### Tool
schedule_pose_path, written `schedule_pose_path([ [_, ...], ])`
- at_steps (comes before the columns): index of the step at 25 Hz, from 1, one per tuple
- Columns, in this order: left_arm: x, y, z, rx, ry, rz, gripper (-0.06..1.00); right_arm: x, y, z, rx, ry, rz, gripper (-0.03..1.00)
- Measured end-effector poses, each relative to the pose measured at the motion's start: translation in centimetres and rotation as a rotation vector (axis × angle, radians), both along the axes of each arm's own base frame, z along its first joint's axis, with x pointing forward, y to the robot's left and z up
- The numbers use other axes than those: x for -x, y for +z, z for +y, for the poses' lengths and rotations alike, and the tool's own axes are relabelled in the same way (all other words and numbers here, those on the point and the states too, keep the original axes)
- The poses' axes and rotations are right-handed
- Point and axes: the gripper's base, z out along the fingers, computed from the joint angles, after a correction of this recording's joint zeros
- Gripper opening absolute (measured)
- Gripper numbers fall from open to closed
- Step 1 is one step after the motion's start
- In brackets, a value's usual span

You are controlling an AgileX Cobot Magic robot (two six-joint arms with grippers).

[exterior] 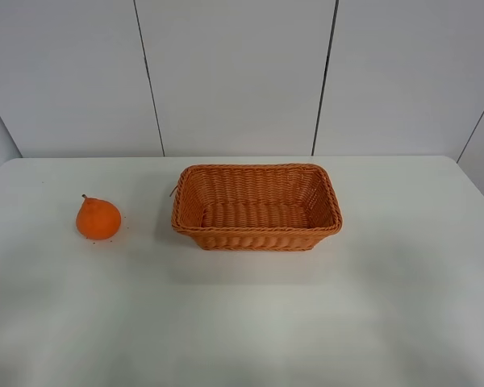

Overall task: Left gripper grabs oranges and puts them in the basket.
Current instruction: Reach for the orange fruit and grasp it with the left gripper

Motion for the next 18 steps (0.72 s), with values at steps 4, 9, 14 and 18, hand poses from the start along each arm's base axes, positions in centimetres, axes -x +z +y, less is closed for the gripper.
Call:
schedule_pose_path([
  [4, 0.00, 0.00, 0.00, 0.000, 0.000, 0.000, 0.85, 0.00, 0.00, 0.00, 0.000, 0.000, 0.000, 0.69],
  [9, 0.00, 0.00, 0.00, 0.001, 0.000, 0.000, 0.85, 0.00, 0.00, 0.00, 0.000, 0.000, 0.000, 0.69],
  [14, 0.00, 0.00, 0.00, 0.001, 0.000, 0.000, 0.85, 0.00, 0.00, 0.00, 0.000, 0.000, 0.000, 0.69],
  [18, 0.02, 0.35, 0.00, 0.000, 0.000, -0.009, 0.85, 0.00, 0.00, 0.00, 0.000, 0.000, 0.000, 0.69],
])
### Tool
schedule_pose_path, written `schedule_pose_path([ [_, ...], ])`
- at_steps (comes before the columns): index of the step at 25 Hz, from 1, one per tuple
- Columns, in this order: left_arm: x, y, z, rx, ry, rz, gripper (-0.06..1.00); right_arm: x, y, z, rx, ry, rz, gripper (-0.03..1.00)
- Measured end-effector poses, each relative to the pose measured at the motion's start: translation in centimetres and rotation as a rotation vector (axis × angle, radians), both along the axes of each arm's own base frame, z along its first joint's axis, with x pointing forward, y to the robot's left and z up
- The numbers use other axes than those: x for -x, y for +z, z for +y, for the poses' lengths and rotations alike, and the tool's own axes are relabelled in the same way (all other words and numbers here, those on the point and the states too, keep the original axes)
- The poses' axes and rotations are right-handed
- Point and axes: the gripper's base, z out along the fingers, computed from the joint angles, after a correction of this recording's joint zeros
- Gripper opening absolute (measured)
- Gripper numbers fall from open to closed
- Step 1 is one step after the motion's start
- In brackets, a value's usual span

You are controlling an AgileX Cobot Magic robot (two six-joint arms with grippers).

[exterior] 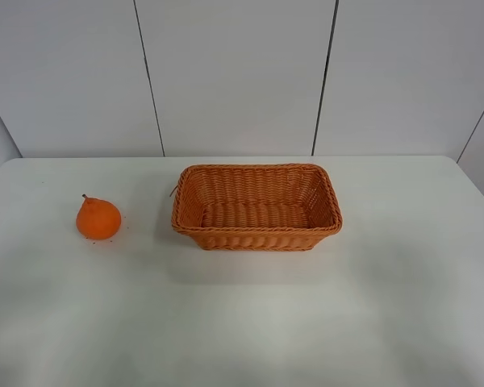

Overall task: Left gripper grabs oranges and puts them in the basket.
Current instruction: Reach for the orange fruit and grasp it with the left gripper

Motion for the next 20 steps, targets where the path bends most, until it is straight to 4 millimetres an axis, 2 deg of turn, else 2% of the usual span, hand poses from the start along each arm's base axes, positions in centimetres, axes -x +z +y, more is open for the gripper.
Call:
schedule_pose_path([
  [3, -0.9, 1.5, 0.0, -0.001, 0.000, 0.041, 0.85, 0.0, 0.0, 0.0, 0.000, 0.000, 0.000, 0.69],
  [7, -4.4, 4.3, -0.2, -0.004, -0.001, 0.167, 0.85, 0.0, 0.0, 0.0, 0.000, 0.000, 0.000, 0.69],
  [13, -13.4, 6.7, -0.5, -0.011, -0.002, 0.374, 0.85, 0.0, 0.0, 0.0, 0.000, 0.000, 0.000, 0.69],
  [20, -25.5, 6.1, -0.9, -0.025, -0.011, 0.575, 0.85, 0.0, 0.0, 0.0, 0.000, 0.000, 0.000, 0.69],
])
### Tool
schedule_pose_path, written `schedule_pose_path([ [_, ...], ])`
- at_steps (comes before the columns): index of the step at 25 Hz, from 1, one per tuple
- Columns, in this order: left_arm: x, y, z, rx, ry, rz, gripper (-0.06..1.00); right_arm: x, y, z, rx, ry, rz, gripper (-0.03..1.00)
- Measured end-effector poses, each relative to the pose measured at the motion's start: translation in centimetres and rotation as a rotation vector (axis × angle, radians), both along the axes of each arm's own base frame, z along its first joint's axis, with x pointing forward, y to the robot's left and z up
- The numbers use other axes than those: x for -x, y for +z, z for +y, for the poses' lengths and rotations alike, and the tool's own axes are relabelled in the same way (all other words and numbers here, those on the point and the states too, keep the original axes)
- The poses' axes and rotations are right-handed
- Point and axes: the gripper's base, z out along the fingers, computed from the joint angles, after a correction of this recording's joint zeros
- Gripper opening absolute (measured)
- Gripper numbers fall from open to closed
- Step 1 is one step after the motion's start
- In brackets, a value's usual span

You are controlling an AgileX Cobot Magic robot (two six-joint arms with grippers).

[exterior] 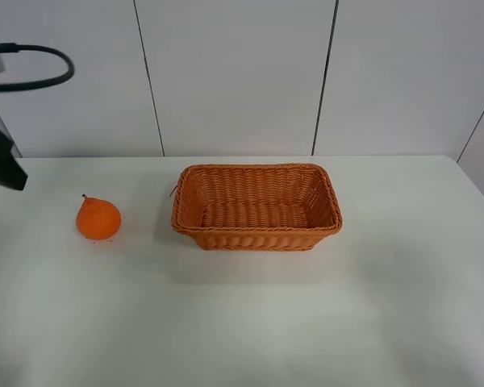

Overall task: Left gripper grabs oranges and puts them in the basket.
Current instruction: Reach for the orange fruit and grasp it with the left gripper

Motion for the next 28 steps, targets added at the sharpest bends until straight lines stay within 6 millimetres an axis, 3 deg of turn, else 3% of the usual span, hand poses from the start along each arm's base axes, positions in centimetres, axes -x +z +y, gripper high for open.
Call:
schedule_pose_path([
  [5, -8.2, -1.7, -0.3, -0.002, 0.000, 0.065, 0.85, 0.0, 0.0, 0.0, 0.000, 0.000, 0.000, 0.69],
  [11, -14.8, -5.3, -0.5, -0.013, -0.023, 0.150, 0.85, 0.0, 0.0, 0.0, 0.000, 0.000, 0.000, 0.69],
  [15, -16.9, -8.2, -0.6, -0.017, -0.028, 0.225, 0.85, 0.0, 0.0, 0.0, 0.000, 0.000, 0.000, 0.69],
  [20, -17.8, -11.6, -0.2, -0.020, -0.031, 0.309, 0.85, 0.0, 0.0, 0.0, 0.000, 0.000, 0.000, 0.69],
  [28, -18.8, -14.5, 0.0, -0.022, -0.036, 0.340, 0.85, 0.0, 0.0, 0.0, 0.000, 0.000, 0.000, 0.69],
])
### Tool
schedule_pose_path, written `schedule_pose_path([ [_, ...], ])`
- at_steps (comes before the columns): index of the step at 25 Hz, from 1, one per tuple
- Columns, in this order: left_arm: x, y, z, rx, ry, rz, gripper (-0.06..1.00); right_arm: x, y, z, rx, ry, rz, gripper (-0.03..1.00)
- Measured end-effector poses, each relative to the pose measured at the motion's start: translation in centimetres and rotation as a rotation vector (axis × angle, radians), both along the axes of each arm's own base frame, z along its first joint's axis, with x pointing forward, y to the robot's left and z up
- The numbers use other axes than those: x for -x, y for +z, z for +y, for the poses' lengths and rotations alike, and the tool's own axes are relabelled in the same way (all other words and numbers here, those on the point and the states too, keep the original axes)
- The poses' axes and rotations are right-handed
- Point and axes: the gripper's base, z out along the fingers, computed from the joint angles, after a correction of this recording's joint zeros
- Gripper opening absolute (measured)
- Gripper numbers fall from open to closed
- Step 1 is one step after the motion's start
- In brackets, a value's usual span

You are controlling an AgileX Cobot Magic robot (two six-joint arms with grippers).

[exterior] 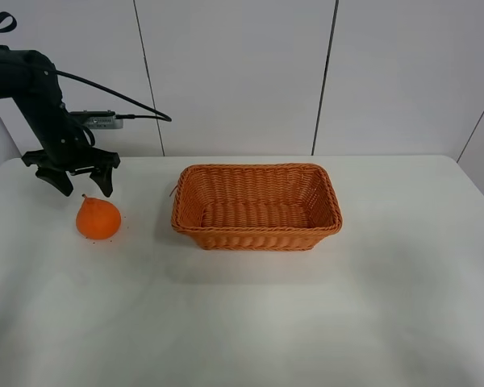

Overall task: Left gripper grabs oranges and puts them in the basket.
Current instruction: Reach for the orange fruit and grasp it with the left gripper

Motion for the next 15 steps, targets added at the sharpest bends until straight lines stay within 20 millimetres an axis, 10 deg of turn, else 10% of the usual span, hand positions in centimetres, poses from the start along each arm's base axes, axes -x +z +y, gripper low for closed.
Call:
schedule_pose_path([
  [15, -0.8, -5.0, 1.4, 0.021, 0.028, 0.068, 0.85, 0.0, 0.0, 0.0, 0.000, 0.000, 0.000, 0.69],
])
